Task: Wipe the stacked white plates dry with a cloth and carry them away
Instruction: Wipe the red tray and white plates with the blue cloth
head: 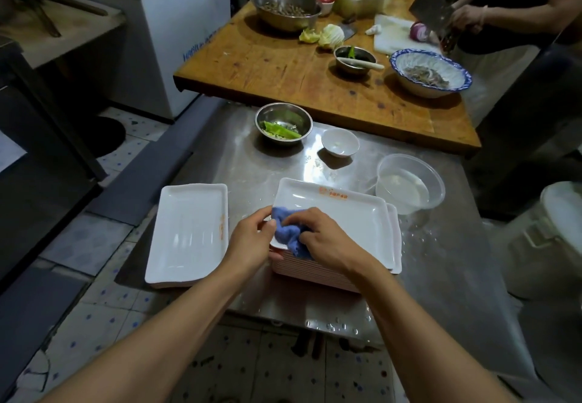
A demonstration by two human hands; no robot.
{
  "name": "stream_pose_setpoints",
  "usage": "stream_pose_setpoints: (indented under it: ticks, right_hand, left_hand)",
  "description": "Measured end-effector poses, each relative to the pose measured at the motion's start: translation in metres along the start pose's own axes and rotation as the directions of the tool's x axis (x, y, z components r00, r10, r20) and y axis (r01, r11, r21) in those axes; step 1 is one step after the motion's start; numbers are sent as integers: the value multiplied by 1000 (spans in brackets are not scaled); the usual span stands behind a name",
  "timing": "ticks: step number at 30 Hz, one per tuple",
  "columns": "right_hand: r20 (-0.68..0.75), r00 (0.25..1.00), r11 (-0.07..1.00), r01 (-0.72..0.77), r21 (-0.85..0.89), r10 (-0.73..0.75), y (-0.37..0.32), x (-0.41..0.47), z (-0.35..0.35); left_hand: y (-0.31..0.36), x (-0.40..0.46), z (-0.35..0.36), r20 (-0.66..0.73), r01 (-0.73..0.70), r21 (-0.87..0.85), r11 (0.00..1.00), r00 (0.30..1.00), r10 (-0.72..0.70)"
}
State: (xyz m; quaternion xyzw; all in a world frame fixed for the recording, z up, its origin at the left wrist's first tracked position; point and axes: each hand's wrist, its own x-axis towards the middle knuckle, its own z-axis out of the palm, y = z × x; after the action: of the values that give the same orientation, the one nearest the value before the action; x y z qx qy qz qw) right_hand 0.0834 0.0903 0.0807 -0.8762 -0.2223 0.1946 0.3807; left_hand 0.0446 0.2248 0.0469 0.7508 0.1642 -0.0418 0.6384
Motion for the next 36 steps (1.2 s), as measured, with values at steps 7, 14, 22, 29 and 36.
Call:
stream_pose_setpoints:
  ticks: [7,14,22,29,36]
  right_hand:
    - [16,1000,974,3,-226,0,8,-27,9]
    - [-105,994,918,-50,-394,10,38,-58,-9]
    - [-271,958,727,-253,-639,95,76,-106,-44]
    - [-376,925,741,-286,-608,48,76,-109,-45]
    - [-554,825,942,-265,-206,111,62,-102,-62]
  left_hand:
    - [3,3,6,-36,64,-6,998,997,-64]
    - [4,6,14,-87,40,152,987,996,-27]
    - [10,4,18,-162,-7,331,943,985,64]
    - [15,-1,23,-158,-65,534,843,972,175]
    - [15,-1,23,-121,-35,744,667,975,186]
